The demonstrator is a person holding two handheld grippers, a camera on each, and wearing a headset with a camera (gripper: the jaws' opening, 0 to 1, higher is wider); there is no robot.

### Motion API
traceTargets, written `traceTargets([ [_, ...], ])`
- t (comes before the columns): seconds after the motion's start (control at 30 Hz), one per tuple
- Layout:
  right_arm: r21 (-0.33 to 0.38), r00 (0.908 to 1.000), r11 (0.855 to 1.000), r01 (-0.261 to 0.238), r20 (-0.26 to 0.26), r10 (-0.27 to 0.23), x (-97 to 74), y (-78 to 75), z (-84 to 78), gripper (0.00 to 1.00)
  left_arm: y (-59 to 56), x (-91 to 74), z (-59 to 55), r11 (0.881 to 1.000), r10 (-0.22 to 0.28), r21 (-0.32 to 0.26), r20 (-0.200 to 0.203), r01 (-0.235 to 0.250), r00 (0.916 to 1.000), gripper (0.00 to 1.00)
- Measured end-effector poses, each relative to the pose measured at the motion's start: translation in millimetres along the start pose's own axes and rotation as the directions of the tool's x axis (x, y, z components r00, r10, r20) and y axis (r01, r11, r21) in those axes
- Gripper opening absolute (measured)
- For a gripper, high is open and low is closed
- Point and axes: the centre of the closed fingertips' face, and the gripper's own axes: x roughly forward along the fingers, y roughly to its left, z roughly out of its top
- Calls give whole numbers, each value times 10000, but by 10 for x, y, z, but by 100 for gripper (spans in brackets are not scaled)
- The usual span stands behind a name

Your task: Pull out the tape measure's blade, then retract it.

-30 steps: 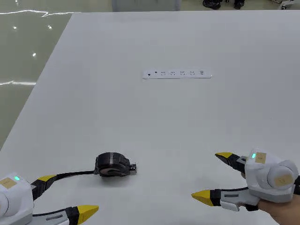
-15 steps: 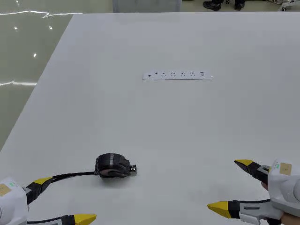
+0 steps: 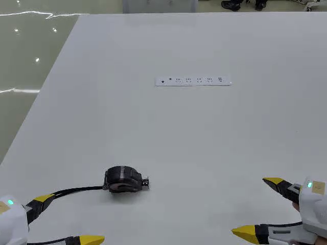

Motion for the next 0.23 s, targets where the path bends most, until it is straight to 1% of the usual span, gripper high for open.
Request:
traceTargets([
  [0.1,44,10000,10000,28,26,-28,-14,-5,-4,95,-2,3,21,9999,-40,-96,88,41,10000,98],
  [0.23,98,10000,9999,81,34,-82,-34,-16,-20,95,-2,9,22,10000,-69,-62,54,69,10000,98],
])
